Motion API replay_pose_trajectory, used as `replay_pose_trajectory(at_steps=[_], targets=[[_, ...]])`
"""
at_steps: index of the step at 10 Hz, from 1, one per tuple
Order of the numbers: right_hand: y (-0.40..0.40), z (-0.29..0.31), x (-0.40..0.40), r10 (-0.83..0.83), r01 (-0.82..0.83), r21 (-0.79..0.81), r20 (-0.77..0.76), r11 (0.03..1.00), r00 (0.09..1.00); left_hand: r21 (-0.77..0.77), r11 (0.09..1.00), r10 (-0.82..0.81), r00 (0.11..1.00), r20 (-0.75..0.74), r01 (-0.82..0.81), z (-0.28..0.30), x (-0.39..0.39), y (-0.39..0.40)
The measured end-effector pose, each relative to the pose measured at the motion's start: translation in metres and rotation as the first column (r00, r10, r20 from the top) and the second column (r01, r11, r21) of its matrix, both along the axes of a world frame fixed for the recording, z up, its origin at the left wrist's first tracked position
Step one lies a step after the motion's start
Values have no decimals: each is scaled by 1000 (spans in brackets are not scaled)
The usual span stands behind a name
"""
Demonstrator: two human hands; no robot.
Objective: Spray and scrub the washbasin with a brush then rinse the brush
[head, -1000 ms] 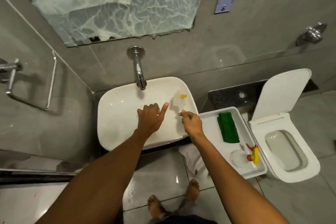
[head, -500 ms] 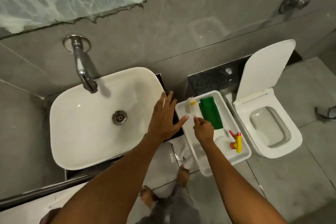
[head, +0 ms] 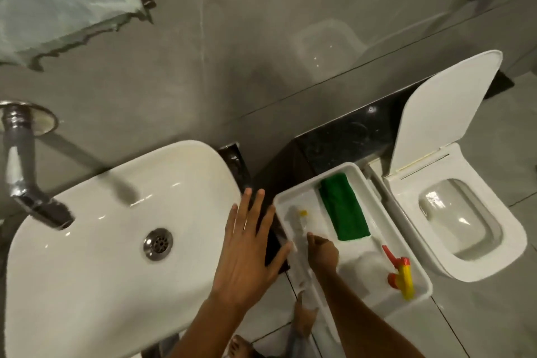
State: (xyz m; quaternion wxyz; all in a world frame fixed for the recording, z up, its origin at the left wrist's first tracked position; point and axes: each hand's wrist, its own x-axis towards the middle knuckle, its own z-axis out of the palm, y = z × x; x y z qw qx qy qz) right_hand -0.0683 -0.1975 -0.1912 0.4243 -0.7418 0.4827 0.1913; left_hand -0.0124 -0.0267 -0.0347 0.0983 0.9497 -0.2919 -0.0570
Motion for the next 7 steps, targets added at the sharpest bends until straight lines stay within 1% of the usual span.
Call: replay_pose_trajectory(at_steps=[1, 2, 3, 4, 5, 6, 7], targets=[[-3, -14, 2, -88, 87, 17, 71, 996, 994, 23, 1000, 18, 999, -48, -17, 5, 1, -3], [-7, -22, 2, -141, 139, 30, 105, 990, 984, 48, 998, 37, 993, -109, -32, 10, 2, -6], [-9, -23, -1, -139, 136, 31, 119, 990, 983, 29, 999, 37, 989, -142, -33, 14, 3, -8], [-10, -20, -4, -126, 130, -15, 138, 991, 982, 30, 999, 27, 993, -118, -23, 14, 3, -8], [-10, -14, -6, -169, 175, -22, 171, 984, 971, 0, 1000, 2, 999, -37, -2, 13, 5, -7], [-13, -14, -11, -202, 209, -15, 209, 978, 957, -56, 998, -5, 1000, -20, 3, 6, 3, -4], [-12, 3, -17, -268, 290, -37, 287, 956, 920, -40, 999, 14, 995, -98, -18, 10, -1, -3]])
